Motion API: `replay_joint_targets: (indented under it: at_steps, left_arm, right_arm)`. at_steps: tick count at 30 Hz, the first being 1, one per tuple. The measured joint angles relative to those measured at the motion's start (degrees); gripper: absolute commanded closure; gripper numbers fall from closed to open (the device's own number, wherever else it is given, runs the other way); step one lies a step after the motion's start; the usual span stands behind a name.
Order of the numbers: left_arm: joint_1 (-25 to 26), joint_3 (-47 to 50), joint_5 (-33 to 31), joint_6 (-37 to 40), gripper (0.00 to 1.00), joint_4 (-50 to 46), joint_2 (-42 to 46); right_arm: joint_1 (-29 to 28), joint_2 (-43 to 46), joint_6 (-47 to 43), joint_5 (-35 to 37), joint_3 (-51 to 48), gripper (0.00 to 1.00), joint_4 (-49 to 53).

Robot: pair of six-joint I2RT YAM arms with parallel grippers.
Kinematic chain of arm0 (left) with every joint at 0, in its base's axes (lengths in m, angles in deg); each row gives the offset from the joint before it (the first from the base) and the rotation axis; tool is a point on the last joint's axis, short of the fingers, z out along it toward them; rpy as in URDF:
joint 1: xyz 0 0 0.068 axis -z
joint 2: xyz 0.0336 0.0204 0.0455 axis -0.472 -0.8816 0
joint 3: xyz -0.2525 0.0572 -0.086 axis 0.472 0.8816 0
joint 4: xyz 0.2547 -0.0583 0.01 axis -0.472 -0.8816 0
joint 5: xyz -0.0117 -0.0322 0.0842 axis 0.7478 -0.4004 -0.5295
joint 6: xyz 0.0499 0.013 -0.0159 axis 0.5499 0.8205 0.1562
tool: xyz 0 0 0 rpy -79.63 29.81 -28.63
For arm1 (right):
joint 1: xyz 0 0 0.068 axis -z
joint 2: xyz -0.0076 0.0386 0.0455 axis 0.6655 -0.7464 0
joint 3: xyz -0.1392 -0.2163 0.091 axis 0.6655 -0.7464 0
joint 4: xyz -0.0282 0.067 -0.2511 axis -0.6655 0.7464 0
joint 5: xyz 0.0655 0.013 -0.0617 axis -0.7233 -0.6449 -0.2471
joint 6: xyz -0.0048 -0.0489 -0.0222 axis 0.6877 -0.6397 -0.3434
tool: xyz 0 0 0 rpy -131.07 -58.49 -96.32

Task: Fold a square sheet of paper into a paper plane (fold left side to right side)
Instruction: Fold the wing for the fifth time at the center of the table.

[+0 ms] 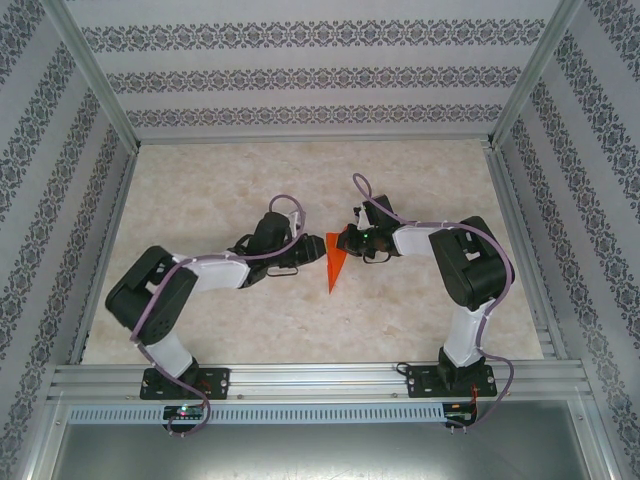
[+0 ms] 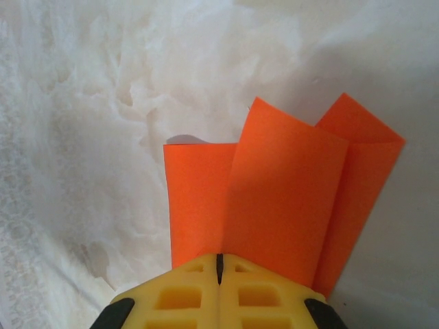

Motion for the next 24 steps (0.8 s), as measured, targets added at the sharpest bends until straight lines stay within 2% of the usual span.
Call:
replay_joint_targets:
  at_steps: [5, 13, 24]
  left_arm:
    - [1.1, 0.1, 4.3, -1.8, 0.89, 0.1, 0.0]
    - [3.8, -1.2, 10.9, -7.2, 0.89, 1.7, -8.4]
    - [4.5, -3.7, 11.6, -7.3, 0.90, 0.0, -8.4]
  right_arm:
    - [0.0, 0.0, -0.2, 0.0, 0.0, 1.00, 0.0]
    - [0.0, 0.0, -0.4, -0.1, 0.0, 1.00, 0.0]
    - [0.0, 0.0, -0.4, -0.2, 0.0, 1.00, 0.0]
